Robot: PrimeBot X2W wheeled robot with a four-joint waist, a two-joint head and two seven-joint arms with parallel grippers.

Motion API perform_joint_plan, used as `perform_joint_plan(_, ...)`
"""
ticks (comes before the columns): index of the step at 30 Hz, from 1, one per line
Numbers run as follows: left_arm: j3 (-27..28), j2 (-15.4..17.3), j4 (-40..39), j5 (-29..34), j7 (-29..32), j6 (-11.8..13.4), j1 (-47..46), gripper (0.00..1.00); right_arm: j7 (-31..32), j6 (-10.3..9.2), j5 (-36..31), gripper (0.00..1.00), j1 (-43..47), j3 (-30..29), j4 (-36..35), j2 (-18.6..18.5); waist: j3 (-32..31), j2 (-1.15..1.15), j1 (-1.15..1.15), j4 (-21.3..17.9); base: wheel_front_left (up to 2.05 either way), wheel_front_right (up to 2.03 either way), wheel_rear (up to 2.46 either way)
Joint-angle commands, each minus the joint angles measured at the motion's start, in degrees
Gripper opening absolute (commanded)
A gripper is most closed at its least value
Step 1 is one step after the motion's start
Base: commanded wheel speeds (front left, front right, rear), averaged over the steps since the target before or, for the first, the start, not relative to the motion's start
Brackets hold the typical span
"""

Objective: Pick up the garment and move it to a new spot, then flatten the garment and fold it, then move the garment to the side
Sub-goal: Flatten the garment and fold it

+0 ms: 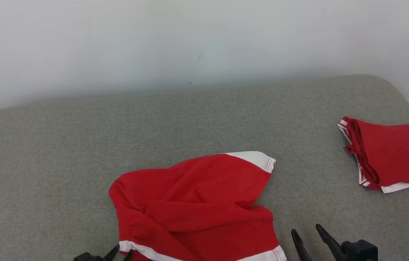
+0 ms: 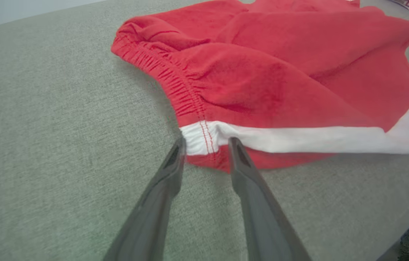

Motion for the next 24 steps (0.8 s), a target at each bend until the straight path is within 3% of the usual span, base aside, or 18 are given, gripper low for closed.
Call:
perform_joint_plan(1, -0.8, 0.8, -0.2, -1.0, -0.3, 0.0, -0.8, 0.41, 0.0, -0.16, 0.2, 1.0, 0.1, -0.1, -0.1, -0.3, 0.0, 0.0, 0.0, 0.1, 0.0, 0.0, 0.0)
perform_joint_plan(3, -2.5, 1.7, -0.3, -2.2, -0.5, 0.0, -1.6, 0.44, 0.1, -0.16, 0.1, 1.0, 0.2, -0.2, -0.1, -0.2, 0.1, 0.0, 0.0, 0.2, 0.0, 0.0, 0.0)
perform_joint_plan(5, -3.9, 2.4, -0.1, -3.2, -0.7, 0.0, -2.3, 0.54, 0.2, -0.16, 0.0, 1.0, 0.1, -0.2, -0.2, -0.2, 0.1, 0.0, 0.0, 0.4, 0.0, 0.0, 0.0)
perform_joint_plan(8, -5.9, 3.1, 0.3, -4.6, -0.9, 0.0, -3.6, 0.58, 0.3, -0.16, -0.1, 1.0, -0.3, 0.0, -0.3, -0.3, 0.1, 0.0, 0.0, 0.6, 0.0, 0.0, 0.0)
perform_joint_plan(12, -8.8, 3.9, 1.0, -5.8, -1.2, 0.0, -5.1, 0.49, 0.3, -0.16, -0.1, 1.0, -0.6, 0.2, -0.3, -0.4, 0.0, 0.0, 0.0, 0.6, 0.0, 0.0, 0.0)
perform_joint_plan(15, -11.3, 4.3, 1.4, -7.4, -1.3, 0.0, -6.2, 0.35, 0.3, -0.16, -0.1, 1.0, -0.6, 0.4, -0.3, -0.6, 0.0, 0.0, 0.0, 0.3, 0.0, 0.0, 0.0)
perform_joint_plan(21, -13.7, 4.8, 1.8, -9.0, -1.6, 0.0, -7.2, 0.36, 0.3, -0.16, 0.1, 1.0, -0.6, 0.3, -0.3, -0.6, 0.0, 0.0, 0.0, 0.1, 0.0, 0.0, 0.0)
perform_joint_plan(24, -15.1, 4.8, 2.2, -9.9, -1.6, 0.0, -7.9, 0.27, 0.3, -0.16, 0.0, 1.0, -0.7, 0.2, -0.3, -0.6, 0.0, 0.0, 0.0, 0.0, 0.0, 0.0, 0.0)
